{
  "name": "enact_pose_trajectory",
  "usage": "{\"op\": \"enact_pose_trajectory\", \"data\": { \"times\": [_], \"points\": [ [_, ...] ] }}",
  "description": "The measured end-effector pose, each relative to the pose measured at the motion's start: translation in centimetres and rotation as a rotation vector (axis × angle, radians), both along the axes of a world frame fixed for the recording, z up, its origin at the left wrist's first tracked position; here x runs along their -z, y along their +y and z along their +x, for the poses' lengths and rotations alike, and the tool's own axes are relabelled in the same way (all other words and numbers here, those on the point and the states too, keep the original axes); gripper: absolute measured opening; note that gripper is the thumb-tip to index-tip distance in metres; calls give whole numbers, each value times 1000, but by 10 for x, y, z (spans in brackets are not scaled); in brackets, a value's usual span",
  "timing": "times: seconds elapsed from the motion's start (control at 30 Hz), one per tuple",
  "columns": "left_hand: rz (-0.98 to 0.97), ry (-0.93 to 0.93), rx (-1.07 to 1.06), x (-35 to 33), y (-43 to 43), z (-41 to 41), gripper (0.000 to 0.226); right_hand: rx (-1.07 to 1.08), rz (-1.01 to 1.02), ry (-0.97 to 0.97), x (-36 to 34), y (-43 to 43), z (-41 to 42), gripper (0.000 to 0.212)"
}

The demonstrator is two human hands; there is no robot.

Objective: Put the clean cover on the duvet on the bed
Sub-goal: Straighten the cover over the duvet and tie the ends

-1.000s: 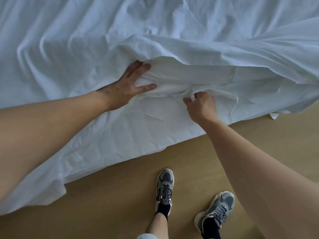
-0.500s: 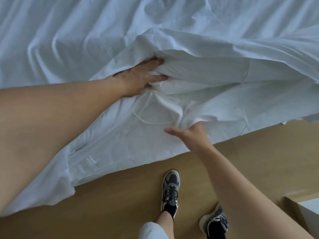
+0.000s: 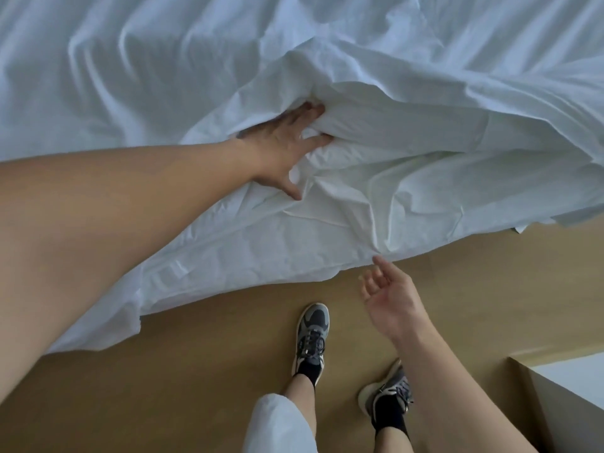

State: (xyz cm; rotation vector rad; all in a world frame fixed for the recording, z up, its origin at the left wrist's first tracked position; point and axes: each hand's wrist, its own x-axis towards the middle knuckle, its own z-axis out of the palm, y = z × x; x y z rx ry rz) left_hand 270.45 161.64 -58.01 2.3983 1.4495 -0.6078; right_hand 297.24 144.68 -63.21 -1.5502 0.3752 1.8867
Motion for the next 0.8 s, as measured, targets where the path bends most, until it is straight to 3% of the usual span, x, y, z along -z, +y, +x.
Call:
{"op": "enact_pose_trajectory", "data": {
  "times": [0.07,0.13,0.2,0.3,0.37,0.5,0.63,0.8],
  "points": [
    [43,-3,28,0,-9,2,118,-167,113,114,-3,8,-21,22],
    [102,-5,85,-1,-23,-4,111,-222,206,145,-4,30,-49,40],
    [162,30,179,-4,-41,-14,98,-246,258,133,-9,58,-79,45],
    [154,134,302,-6,-76,-34,71,-163,267,102,-13,91,-108,40],
    [72,240,333,-7,-100,-51,65,-30,244,44,-13,105,-116,42],
    [-169,340,254,-17,-129,-88,86,87,270,33,-6,111,-116,44],
    [-240,446,131,-19,-137,-102,111,135,268,25,-1,94,-113,34],
    [-260,426,-32,-7,-125,-96,112,174,182,-14,2,67,-109,30]
  ]
}}
